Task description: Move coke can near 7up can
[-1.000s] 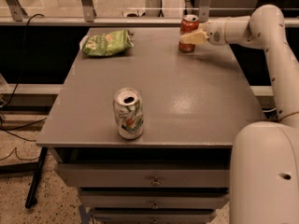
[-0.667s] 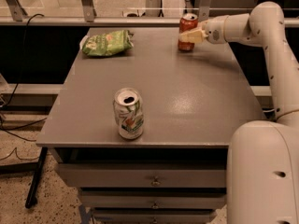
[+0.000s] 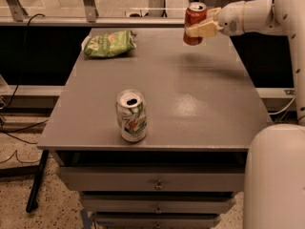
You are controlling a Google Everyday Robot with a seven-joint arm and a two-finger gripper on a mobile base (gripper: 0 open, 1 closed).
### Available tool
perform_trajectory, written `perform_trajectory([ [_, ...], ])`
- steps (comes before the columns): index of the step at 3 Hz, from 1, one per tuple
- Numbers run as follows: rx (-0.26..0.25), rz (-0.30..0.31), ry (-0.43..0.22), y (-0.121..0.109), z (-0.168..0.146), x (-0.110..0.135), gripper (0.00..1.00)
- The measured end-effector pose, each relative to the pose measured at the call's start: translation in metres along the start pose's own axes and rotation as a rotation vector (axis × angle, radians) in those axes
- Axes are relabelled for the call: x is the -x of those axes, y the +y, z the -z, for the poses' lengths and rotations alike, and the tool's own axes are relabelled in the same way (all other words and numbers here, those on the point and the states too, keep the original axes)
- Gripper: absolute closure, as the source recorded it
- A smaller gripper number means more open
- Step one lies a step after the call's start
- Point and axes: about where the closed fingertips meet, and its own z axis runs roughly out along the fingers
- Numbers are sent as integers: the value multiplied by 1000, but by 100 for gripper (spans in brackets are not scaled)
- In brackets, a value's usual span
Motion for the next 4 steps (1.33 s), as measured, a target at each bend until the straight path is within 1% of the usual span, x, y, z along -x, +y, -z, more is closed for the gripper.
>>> perform_trajectory([
  [1, 0, 0, 0, 0, 0, 0, 100],
  [2, 54, -9, 8, 16, -1, -5, 100],
  [3, 149, 13, 31, 54, 9, -7, 100],
  [4, 223, 45, 30, 103, 29, 2, 100],
])
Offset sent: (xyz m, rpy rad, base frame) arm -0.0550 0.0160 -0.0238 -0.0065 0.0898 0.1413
